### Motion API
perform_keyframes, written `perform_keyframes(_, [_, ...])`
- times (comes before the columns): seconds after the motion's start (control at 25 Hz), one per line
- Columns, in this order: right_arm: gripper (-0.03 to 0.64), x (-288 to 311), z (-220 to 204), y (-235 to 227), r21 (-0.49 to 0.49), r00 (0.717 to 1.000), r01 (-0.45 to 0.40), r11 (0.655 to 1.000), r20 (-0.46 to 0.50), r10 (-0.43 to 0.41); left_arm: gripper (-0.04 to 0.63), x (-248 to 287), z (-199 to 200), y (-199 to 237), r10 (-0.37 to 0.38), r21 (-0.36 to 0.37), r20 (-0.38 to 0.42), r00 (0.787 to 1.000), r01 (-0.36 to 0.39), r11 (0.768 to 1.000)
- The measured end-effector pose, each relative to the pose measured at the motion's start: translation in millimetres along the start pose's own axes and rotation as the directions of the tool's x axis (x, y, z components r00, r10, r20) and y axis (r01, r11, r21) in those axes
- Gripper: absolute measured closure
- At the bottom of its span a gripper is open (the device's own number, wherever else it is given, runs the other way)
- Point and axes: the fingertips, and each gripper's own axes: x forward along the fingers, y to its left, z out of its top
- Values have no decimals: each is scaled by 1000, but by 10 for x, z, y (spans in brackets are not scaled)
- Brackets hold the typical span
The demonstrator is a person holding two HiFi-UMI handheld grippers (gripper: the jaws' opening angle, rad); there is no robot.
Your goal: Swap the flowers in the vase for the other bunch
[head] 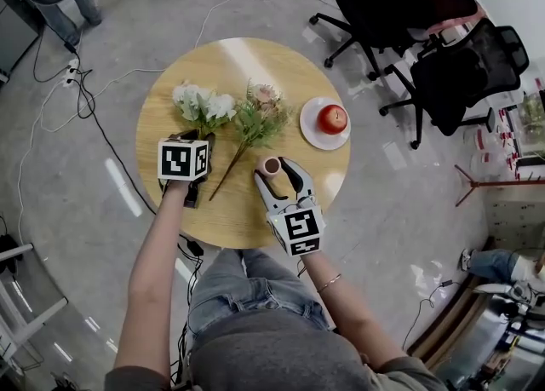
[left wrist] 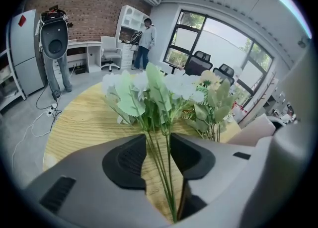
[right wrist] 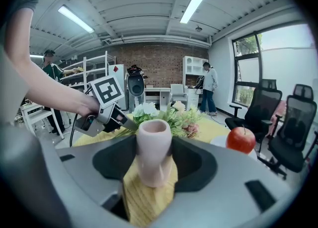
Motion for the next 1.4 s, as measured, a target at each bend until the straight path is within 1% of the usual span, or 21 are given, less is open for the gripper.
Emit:
perform_keyframes(0.12, [383, -7, 2, -5, 1, 1000, 0, 1000, 1, 0, 455, 22, 1, -11, 17, 14, -20, 1000, -17, 1000])
perform_keyframes(0.28, [383, 0, -1, -10, 2, 1000, -2, 1000, 3, 2, 494, 88, -25, -27, 5, -1, -43, 999, -5, 1000])
perform_keyframes(0.44, [383, -4, -8, -8, 0, 1000, -2, 1000, -1, 2, 541, 65, -16, -17, 2, -38, -31, 1000, -3, 999])
perform_keyframes(0.52, [383, -4, -5, -6, 2, 1000, 0, 1000, 1, 0, 553, 29, 4, -7, 5, -56, -14, 1000, -6, 998])
perform_keyframes(0.8, [383, 6, -26, -3, 1, 1000, -1, 1000, 2, 1, 563, -190, 96, 1, 22, -81, 81, 996, -16, 997])
perform_keyframes(0.92, [383, 5, -34, 9, 1, 1000, -1, 1000, 6, 1, 565, -361, 146, 1, 30, -94, 132, 991, -18, 995])
perform_keyframes(1.04, [383, -2, -39, 18, 2, 1000, -3, 1000, 5, 3, 565, -529, 206, -47, 23, -99, 181, 983, -5, 995])
perform_keyframes(1.2, [383, 5, -49, 20, -3, 1000, -3, 1000, 6, 3, 565, -771, 363, -192, -17, -84, 254, 967, 40, 996])
perform_keyframes(1.4, [383, 14, -51, 22, -9, 1000, -10, 1000, 5, 10, 566, -1049, 640, -501, -99, -52, 353, 930, 125, 991])
